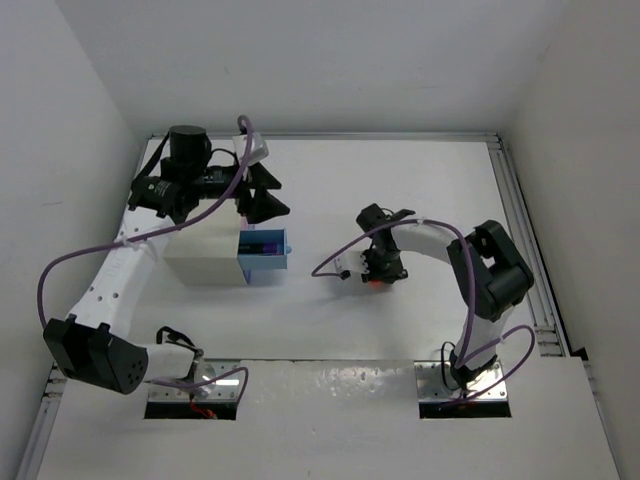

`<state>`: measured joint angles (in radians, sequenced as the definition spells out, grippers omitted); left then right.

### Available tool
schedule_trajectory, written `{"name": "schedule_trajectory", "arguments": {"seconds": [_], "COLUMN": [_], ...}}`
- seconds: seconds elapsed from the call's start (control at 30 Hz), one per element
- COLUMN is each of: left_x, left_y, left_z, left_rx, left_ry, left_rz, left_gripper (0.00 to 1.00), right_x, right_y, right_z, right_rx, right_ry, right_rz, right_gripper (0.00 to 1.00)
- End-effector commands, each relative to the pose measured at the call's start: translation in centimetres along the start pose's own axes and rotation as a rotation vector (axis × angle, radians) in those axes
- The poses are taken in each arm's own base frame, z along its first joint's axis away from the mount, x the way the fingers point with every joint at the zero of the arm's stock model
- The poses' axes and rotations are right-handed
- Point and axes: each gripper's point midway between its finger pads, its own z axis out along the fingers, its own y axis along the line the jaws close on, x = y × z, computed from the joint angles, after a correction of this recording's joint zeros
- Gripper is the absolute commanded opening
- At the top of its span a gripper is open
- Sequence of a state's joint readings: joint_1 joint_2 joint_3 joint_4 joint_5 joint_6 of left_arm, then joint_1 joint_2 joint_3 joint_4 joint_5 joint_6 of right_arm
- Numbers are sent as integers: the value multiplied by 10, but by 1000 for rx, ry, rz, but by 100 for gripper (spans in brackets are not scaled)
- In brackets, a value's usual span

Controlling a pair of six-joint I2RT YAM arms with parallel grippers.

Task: Sort the stationery into containers
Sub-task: Pick up the pen from the center of the board.

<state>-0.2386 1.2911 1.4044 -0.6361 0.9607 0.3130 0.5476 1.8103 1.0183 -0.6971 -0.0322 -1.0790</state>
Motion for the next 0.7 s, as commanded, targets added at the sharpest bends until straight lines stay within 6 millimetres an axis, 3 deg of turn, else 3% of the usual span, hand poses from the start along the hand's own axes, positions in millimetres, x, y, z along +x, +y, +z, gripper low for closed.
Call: {"name": "schedule_trajectory", "arguments": {"seconds": [0.0,0.1,0.13,0.2,0.27,0.33,0.37,0.4,0.43,0.53,0.67], "left_x": [-33,-55,-60,-71,-75,-82,-82,-74,-85,-84,-79], "left_y": [2,17,22,28,34,33,32,30,31,39,40], "left_z": [-17,-29,-33,-36,-35,-32,-29,-22,-21,-8,11], "left_rx": [-68,-188,-217,-245,-259,-242,-232,-217,-215,-210,-171], "left_ry": [-120,-199,-220,-271,-308,-351,-365,-358,-406,-431,-444], "left_rz": [11,-18,-52,-86,-152,-158,-205,-238,-219,-276,-364], "left_gripper": [73,80,81,81,81,80,79,79,79,76,73], "right_x": [-33,-52,-72,-91,-101,-108,-115,-116,-117,-123,-122], "right_y": [-12,-30,-50,-73,-98,-103,-119,-118,-122,-138,-149], "right_z": [-8,-40,-65,-102,-132,-159,-178,-187,-199,-237,-262], "right_rx": [-15,-33,-18,-17,11,-23,12,2,-46,-106,-136], "right_ry": [-183,-321,-439,-622,-781,-917,-1025,-1076,-1136,-1298,-1398], "right_rz": [164,414,464,661,840,1038,1031,1073,1185,1245,1313], "right_gripper": [1,0,0,0,0,0,0,0,0,0,0]}}
